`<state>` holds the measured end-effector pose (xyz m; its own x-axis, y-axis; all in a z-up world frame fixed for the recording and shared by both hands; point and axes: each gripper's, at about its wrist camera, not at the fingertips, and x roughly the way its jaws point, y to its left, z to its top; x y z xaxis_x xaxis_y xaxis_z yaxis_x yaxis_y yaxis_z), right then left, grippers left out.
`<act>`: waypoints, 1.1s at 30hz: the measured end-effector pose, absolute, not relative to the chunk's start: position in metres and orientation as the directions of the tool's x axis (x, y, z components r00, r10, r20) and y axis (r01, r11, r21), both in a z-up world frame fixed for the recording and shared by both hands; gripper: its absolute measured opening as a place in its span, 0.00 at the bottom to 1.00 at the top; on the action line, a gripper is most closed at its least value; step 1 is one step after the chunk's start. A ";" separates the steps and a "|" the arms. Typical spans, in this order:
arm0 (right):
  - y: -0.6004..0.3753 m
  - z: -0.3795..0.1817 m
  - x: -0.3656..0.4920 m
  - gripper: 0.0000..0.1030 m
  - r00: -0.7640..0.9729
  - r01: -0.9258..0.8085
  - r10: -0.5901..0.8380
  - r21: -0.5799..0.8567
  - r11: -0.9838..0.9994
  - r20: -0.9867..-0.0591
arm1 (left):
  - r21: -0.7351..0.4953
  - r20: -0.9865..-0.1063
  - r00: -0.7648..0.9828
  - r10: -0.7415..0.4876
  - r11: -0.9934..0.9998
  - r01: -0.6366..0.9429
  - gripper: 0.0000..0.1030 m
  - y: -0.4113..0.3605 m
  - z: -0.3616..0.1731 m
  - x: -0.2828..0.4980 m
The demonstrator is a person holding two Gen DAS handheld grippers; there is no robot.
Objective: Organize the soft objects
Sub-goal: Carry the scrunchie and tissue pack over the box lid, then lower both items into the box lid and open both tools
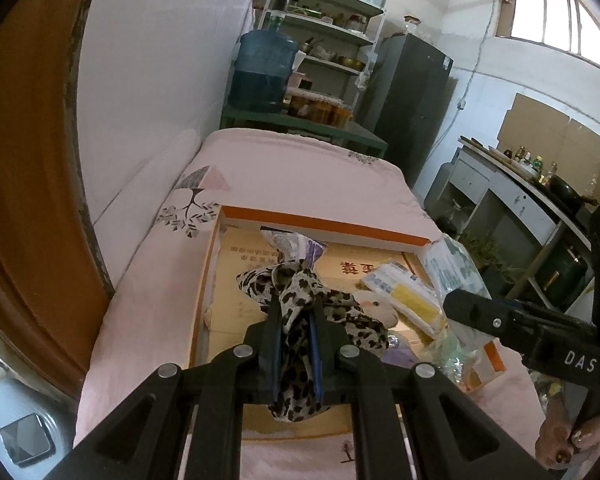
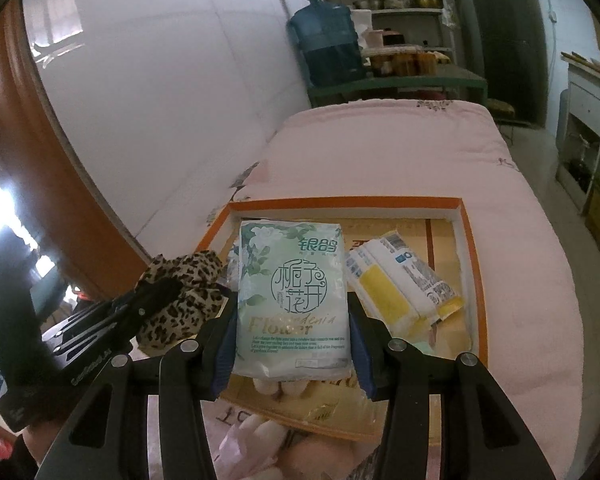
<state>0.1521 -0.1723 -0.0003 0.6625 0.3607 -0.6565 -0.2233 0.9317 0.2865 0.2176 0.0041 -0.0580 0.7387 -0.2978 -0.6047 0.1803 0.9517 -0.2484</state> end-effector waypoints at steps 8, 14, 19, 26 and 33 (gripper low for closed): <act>-0.171 -0.007 0.170 0.48 0.657 -0.212 0.345 0.275 0.938 -0.670 | -0.259 -0.620 0.724 -0.303 0.950 0.176 0.11 0.007 -0.070 0.225; -0.166 -0.013 0.185 0.48 0.647 -0.216 0.336 0.258 0.942 -0.685 | -0.263 -0.630 0.717 -0.297 0.951 0.163 0.11 0.010 -0.077 0.229; -0.162 -0.022 0.200 0.48 0.631 -0.203 0.316 0.242 0.949 -0.709 | -0.259 -0.650 0.702 -0.291 0.953 0.155 0.11 0.010 -0.088 0.234; -0.168 -0.036 0.214 0.48 0.616 -0.164 0.276 0.223 0.961 -0.738 | -0.264 -0.665 0.686 -0.294 0.952 0.153 0.11 0.012 -0.099 0.243; -0.165 -0.045 0.220 0.48 0.605 -0.157 0.243 0.185 0.970 -0.758 | -0.255 -0.675 0.678 -0.290 0.955 0.155 0.11 0.012 -0.104 0.245</act>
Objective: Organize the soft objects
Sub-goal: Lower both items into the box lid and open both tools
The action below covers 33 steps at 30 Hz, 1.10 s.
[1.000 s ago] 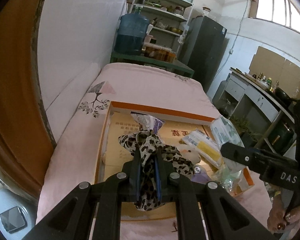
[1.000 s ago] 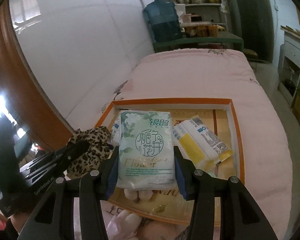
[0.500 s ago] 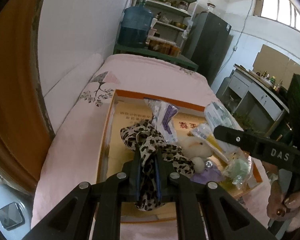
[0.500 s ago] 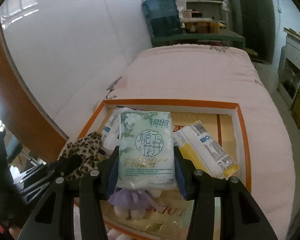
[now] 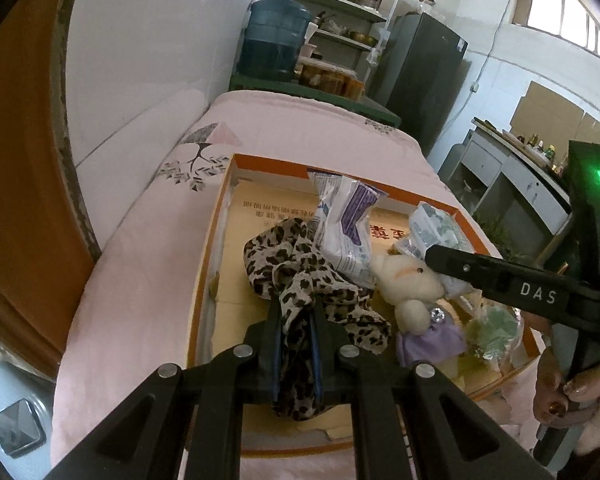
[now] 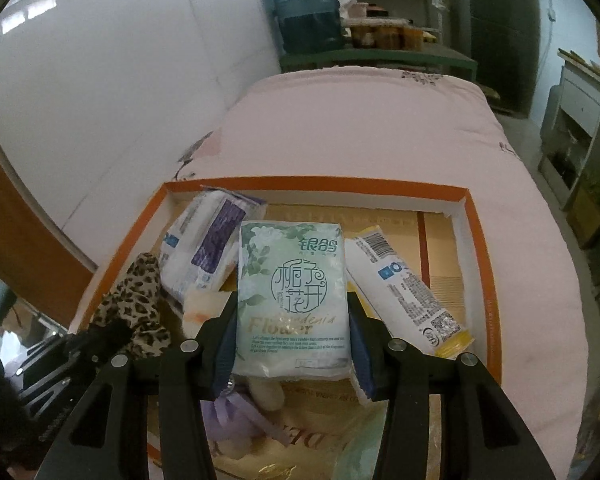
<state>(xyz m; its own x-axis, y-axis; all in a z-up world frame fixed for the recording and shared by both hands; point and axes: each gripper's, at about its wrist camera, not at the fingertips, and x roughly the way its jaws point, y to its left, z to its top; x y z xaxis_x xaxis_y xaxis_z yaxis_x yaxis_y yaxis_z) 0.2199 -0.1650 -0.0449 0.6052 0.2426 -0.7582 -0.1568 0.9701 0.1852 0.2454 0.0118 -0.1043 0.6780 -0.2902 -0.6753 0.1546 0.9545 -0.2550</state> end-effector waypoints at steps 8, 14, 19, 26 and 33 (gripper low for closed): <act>-0.163 -0.047 0.219 0.49 0.607 -0.157 0.236 0.177 0.972 -0.759 | -0.264 -0.671 0.678 -0.300 0.951 0.160 0.11 0.012 -0.105 0.245; -0.164 -0.047 0.220 0.49 0.607 -0.156 0.235 0.176 0.972 -0.759 | -0.257 -0.672 0.678 -0.297 0.953 0.163 0.12 0.012 -0.104 0.244; -0.164 -0.047 0.220 0.51 0.610 -0.159 0.235 0.173 0.972 -0.757 | -0.262 -0.672 0.678 -0.298 0.952 0.159 0.19 0.011 -0.105 0.244; -0.164 -0.047 0.219 0.57 0.612 -0.155 0.229 0.169 0.973 -0.757 | -0.254 -0.659 0.696 -0.286 0.955 0.152 0.42 0.012 -0.102 0.245; -0.166 -0.044 0.215 0.62 0.621 -0.149 0.215 0.156 0.976 -0.754 | -0.249 -0.648 0.709 -0.279 0.957 0.149 0.49 0.014 -0.100 0.245</act>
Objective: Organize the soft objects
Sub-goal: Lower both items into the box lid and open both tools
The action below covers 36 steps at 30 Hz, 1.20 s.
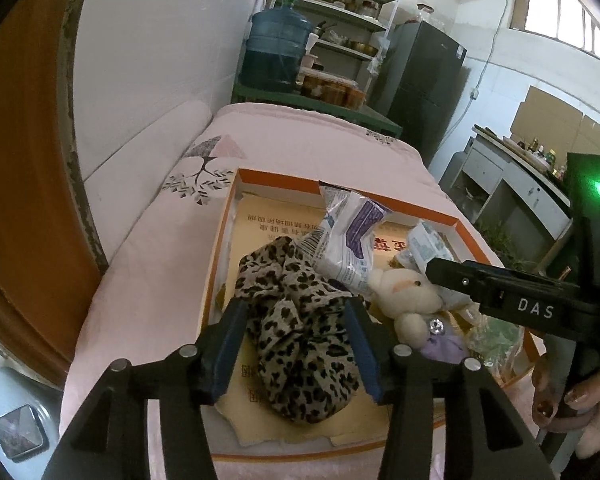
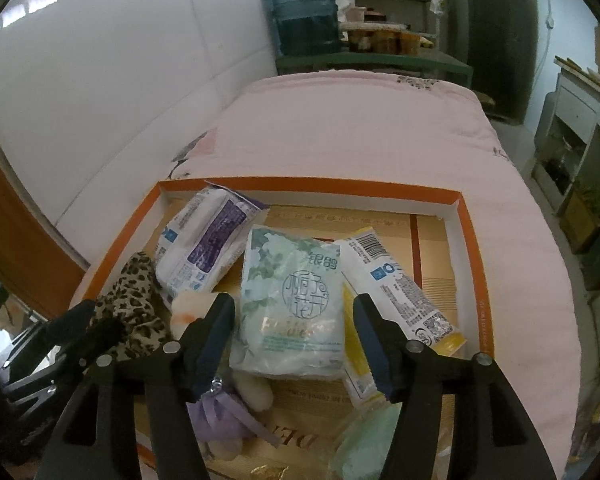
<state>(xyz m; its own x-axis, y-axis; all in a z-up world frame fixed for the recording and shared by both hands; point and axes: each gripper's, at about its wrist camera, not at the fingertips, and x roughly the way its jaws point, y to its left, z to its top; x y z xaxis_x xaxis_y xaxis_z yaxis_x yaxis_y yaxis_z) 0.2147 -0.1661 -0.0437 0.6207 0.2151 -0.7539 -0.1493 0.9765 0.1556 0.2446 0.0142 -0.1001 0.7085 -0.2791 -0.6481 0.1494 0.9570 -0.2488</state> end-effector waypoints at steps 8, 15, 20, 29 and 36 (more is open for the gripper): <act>-0.170 -0.036 0.207 0.62 0.635 -0.148 0.217 0.159 0.976 -0.742 | -0.248 -0.632 0.724 -0.275 0.957 0.147 0.49 0.015 -0.094 0.242; -0.172 -0.028 0.199 0.62 0.644 -0.148 0.221 0.164 0.975 -0.733 | -0.245 -0.619 0.736 -0.273 0.958 0.148 0.49 0.015 -0.088 0.237; -0.172 -0.022 0.192 0.62 0.652 -0.150 0.222 0.163 0.975 -0.725 | -0.241 -0.612 0.742 -0.272 0.959 0.152 0.49 0.012 -0.081 0.230; -0.174 -0.015 0.179 0.62 0.658 -0.151 0.231 0.175 0.973 -0.717 | -0.235 -0.603 0.750 -0.272 0.959 0.159 0.49 0.010 -0.071 0.221; -0.174 -0.008 0.166 0.62 0.668 -0.152 0.230 0.173 0.973 -0.707 | -0.240 -0.603 0.749 -0.276 0.958 0.161 0.49 0.008 -0.068 0.212</act>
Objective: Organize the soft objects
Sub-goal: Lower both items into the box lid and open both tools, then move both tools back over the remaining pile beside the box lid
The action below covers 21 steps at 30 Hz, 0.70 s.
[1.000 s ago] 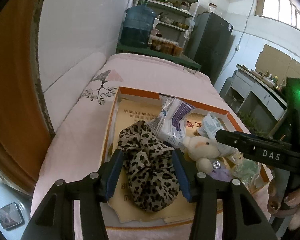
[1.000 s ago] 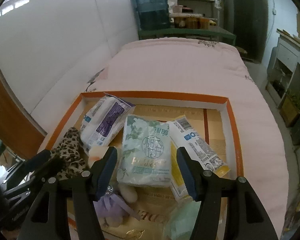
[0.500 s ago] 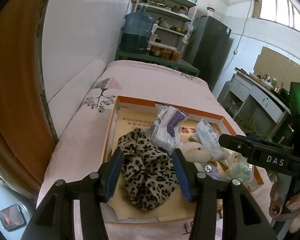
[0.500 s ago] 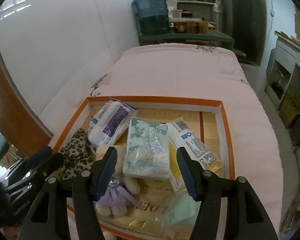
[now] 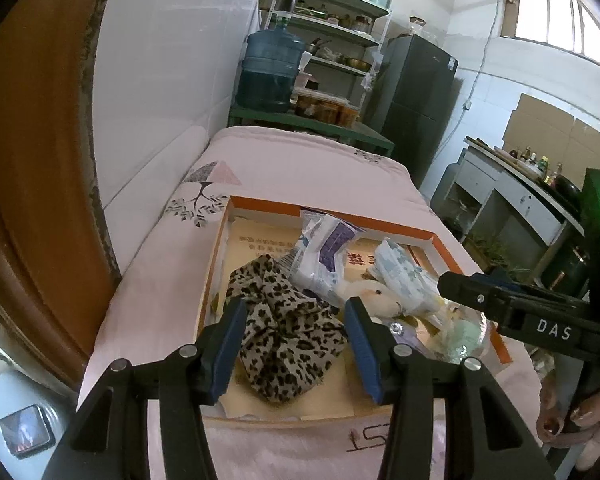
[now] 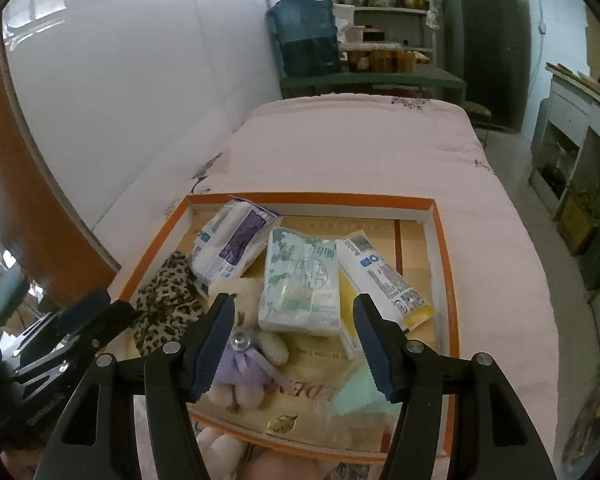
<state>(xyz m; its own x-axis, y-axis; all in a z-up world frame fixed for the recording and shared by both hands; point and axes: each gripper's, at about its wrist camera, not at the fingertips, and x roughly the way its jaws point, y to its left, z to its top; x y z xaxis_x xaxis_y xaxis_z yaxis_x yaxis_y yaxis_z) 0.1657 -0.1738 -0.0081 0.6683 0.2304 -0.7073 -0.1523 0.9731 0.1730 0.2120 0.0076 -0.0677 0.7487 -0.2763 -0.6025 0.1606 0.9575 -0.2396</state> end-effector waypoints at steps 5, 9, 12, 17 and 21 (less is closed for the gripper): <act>-0.175 -0.005 0.155 0.62 0.674 -0.152 0.232 0.176 0.973 -0.701 | -0.241 -0.598 0.751 -0.280 0.956 0.165 0.49 0.006 -0.064 0.204; -0.175 -0.003 0.146 0.62 0.678 -0.151 0.233 0.177 0.972 -0.697 | -0.242 -0.592 0.755 -0.283 0.956 0.168 0.49 0.005 -0.060 0.197; -0.176 -0.001 0.142 0.62 0.682 -0.150 0.231 0.176 0.973 -0.694 | -0.240 -0.589 0.757 -0.283 0.956 0.170 0.49 0.005 -0.058 0.193; -0.177 0.006 0.134 0.62 0.692 -0.149 0.232 0.178 0.973 -0.683 | -0.237 -0.583 0.763 -0.279 0.957 0.169 0.49 0.007 -0.054 0.187; -0.178 0.011 0.124 0.62 0.700 -0.153 0.233 0.176 0.972 -0.675 | -0.234 -0.578 0.767 -0.279 0.957 0.172 0.49 0.007 -0.050 0.181</act>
<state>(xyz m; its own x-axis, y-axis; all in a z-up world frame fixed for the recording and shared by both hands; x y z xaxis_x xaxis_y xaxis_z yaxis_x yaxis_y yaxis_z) 0.1244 -0.1778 0.0110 0.6999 0.2328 -0.6753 -0.1532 0.9723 0.1764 0.1811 0.0068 -0.0503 0.7670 -0.2788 -0.5779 0.1715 0.9570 -0.2341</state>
